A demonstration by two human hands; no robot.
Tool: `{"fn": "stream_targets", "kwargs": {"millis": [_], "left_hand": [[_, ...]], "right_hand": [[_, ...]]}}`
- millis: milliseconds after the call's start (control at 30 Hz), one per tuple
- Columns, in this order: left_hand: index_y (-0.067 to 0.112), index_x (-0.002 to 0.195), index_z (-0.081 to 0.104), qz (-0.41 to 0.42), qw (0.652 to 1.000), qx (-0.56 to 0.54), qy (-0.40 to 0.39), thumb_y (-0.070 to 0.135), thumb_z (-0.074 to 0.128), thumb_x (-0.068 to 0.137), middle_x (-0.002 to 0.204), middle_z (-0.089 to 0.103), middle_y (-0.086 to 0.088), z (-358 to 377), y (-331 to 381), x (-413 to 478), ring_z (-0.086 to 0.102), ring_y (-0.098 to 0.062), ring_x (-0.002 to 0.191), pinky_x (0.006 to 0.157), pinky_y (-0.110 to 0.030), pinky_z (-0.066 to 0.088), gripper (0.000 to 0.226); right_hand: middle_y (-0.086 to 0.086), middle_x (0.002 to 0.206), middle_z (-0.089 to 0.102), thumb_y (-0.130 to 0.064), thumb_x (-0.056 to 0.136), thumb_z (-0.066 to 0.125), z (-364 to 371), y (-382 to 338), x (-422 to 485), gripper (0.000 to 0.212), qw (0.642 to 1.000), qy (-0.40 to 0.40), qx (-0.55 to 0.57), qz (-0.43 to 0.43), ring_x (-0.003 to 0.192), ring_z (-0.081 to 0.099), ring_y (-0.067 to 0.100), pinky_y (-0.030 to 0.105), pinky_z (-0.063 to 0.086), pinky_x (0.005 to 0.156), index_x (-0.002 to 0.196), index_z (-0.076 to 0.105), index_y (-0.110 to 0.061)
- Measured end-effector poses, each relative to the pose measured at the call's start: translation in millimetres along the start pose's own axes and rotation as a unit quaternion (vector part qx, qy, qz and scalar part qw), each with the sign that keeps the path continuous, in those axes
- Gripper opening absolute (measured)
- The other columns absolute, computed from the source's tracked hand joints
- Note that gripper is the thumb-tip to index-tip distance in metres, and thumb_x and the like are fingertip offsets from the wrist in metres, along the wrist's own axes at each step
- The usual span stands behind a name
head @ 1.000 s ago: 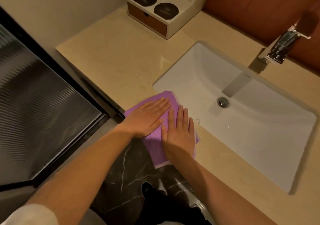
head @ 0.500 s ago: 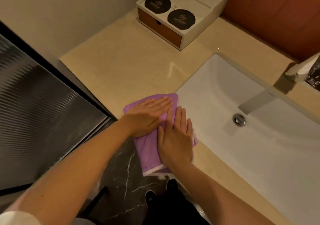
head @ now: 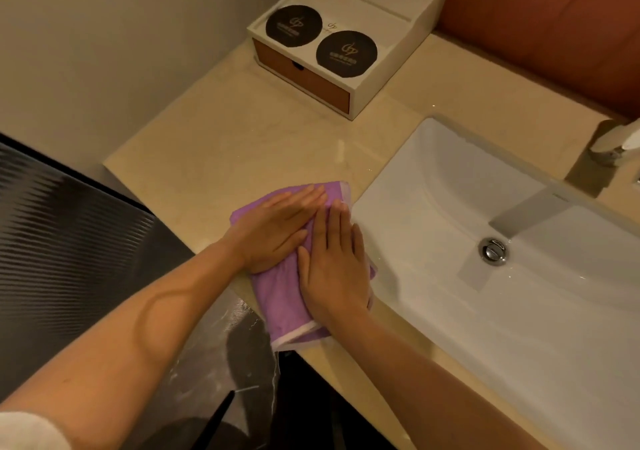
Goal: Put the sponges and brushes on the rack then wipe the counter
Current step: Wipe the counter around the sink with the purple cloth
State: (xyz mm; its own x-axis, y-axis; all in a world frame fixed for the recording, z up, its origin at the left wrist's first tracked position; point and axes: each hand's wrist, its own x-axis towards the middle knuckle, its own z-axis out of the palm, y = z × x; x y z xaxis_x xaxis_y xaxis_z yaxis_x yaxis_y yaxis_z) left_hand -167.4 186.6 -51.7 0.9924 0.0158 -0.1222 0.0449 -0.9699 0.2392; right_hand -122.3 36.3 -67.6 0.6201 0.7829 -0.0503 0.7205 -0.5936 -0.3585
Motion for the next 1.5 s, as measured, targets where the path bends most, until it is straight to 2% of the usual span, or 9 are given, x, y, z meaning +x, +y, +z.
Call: {"fn": "stream_targets", "kwargs": {"millis": [300, 400, 467, 567, 667, 933, 1100, 1300, 1500], "left_hand": [[0.018, 0.149, 0.005, 0.066, 0.998, 0.002, -0.021, 0.042, 0.013, 0.094, 0.158, 0.013, 0.0, -15, -49, 41, 0.004, -0.004, 0.143, 0.119, -0.027, 0.009, 0.06], [0.016, 0.147, -0.001, 0.108, 0.993, 0.033, -0.028, 0.04, 0.005, 0.091, 0.157, 0.005, 0.001, -17, -60, 53, -0.003, -0.002, 0.14, 0.116, -0.022, -0.003, 0.061], [0.017, 0.149, -0.002, 0.109, 0.993, 0.048, -0.028, 0.039, 0.003, 0.088, 0.158, -0.001, 0.003, -17, -60, 56, -0.006, -0.002, 0.142, 0.112, -0.02, -0.008, 0.065], [0.02, 0.15, -0.005, 0.09, 0.994, 0.055, -0.014, 0.037, 0.011, 0.095, 0.159, -0.007, 0.003, -18, -55, 51, -0.009, -0.006, 0.145, 0.113, -0.025, -0.009, 0.059], [0.018, 0.149, -0.008, 0.013, 0.997, 0.079, 0.006, 0.033, 0.018, 0.1, 0.159, -0.012, 0.002, -18, -46, 37, -0.014, -0.01, 0.145, 0.115, -0.031, -0.01, 0.058], [0.006, 0.141, 0.038, -0.067, 0.995, 0.042, 0.06, 0.037, 0.027, 0.093, 0.147, 0.04, -0.012, 9, -28, -27, 0.037, -0.022, 0.137, 0.11, -0.039, 0.026, 0.058], [0.005, 0.137, 0.045, -0.06, 0.996, 0.029, 0.059, 0.034, 0.033, 0.09, 0.144, 0.045, -0.012, 10, -25, -48, 0.042, -0.023, 0.134, 0.107, -0.038, 0.034, 0.057], [0.004, 0.137, 0.044, -0.049, 0.997, 0.052, 0.038, 0.034, 0.031, 0.091, 0.143, 0.045, -0.013, 8, -47, -73, 0.043, -0.023, 0.133, 0.105, -0.041, 0.037, 0.057], [0.005, 0.146, 0.024, -0.129, 0.99, 0.045, 0.018, 0.043, 0.018, 0.091, 0.154, 0.024, -0.01, -1, -84, -102, 0.022, -0.019, 0.143, 0.112, -0.036, 0.021, 0.067]], "right_hand": [[0.006, 0.156, 0.024, -0.055, 0.095, 0.015, 7, -18, 49, 0.068, 0.989, 0.039, 0.039, 0.135, 0.144, 0.018, 0.02, 0.024, -0.007, 0.116, 0.149, 0.017, -0.015], [0.014, 0.148, 0.038, -0.043, 0.098, 0.025, 5, -24, 59, 0.06, 0.985, 0.071, -0.015, 0.158, 0.138, 0.036, 0.027, 0.037, 0.016, 0.115, 0.142, 0.038, -0.005], [0.018, 0.151, 0.031, -0.033, 0.099, 0.03, 4, -23, 59, 0.055, 0.986, 0.07, -0.062, 0.134, 0.142, 0.027, 0.028, 0.041, 0.017, 0.116, 0.144, 0.031, -0.002], [0.009, 0.159, -0.005, -0.036, 0.101, 0.021, 4, -24, 56, 0.058, 0.99, 0.036, -0.041, 0.134, 0.145, -0.011, 0.017, 0.033, -0.009, 0.117, 0.15, -0.001, -0.012], [0.008, 0.158, -0.012, -0.039, 0.101, 0.019, 4, -27, 47, 0.059, 0.987, 0.046, -0.058, 0.142, 0.141, -0.021, 0.016, 0.031, -0.014, 0.113, 0.149, -0.008, -0.018], [0.012, 0.158, 0.0, -0.044, 0.096, 0.007, 12, -39, 16, 0.061, 0.988, 0.021, -0.1, 0.116, 0.145, -0.008, 0.021, 0.034, -0.006, 0.115, 0.149, -0.001, -0.017], [0.019, 0.155, 0.02, -0.043, 0.097, 0.019, 20, -51, -1, 0.06, 0.985, 0.039, -0.119, 0.122, 0.144, 0.018, 0.03, 0.037, 0.005, 0.115, 0.149, 0.02, -0.012], [0.019, 0.153, 0.025, -0.045, 0.096, 0.024, 32, -73, 0, 0.06, 0.987, 0.047, -0.127, 0.088, 0.143, 0.017, 0.028, 0.038, 0.006, 0.115, 0.148, 0.019, -0.016], [0.021, 0.148, 0.035, -0.047, 0.099, 0.012, 43, -109, 31, 0.06, 0.993, 0.044, -0.107, 0.017, 0.139, 0.03, 0.034, 0.041, 0.015, 0.113, 0.143, 0.035, -0.014]]}}
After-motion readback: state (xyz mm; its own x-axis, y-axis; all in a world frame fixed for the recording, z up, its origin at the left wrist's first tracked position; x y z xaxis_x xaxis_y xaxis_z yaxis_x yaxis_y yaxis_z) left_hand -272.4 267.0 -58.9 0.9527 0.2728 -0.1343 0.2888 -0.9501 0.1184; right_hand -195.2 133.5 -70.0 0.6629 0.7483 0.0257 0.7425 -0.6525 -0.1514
